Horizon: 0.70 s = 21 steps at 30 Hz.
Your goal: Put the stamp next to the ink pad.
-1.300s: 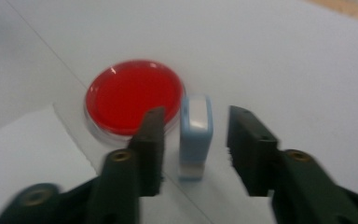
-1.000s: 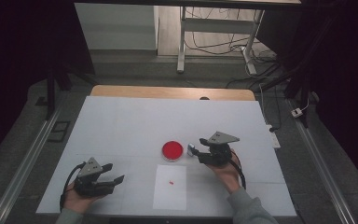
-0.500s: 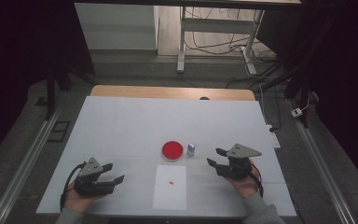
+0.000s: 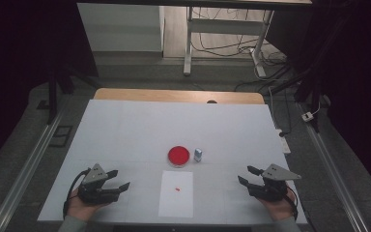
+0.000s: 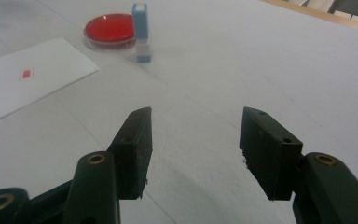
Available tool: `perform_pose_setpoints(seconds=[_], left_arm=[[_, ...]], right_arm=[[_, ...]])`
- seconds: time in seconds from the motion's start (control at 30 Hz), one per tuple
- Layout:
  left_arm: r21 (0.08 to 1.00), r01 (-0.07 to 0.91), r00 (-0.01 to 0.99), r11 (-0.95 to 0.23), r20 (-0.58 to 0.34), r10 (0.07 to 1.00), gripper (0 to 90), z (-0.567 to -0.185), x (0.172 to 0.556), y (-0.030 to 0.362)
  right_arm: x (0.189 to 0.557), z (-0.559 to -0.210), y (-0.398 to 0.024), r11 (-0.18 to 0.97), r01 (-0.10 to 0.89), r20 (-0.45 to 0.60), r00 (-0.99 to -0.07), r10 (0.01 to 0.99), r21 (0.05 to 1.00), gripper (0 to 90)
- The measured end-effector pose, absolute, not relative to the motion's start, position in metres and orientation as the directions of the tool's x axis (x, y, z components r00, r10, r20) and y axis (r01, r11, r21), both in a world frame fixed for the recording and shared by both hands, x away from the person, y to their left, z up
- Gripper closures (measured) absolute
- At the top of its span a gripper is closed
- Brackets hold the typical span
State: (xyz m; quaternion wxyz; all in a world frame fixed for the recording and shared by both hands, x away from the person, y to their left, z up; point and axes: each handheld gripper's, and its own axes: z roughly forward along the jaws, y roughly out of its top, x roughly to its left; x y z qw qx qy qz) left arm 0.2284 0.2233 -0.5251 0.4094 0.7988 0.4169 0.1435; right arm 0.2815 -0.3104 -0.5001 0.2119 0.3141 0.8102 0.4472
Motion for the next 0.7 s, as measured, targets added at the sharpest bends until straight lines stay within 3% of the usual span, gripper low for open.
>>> perform_pose_setpoints(seconds=[0.7], left_arm=[[0.777, 0.546, 0.608, -0.314, -0.109, 0.786, 32.3, -0.5246, 0.2284, 0.2231]], right_arm=[[0.2836, -0.5025, -0.3097, 0.42, 0.322, -0.071, -0.717, 0.694, 0.848, 43.9]])
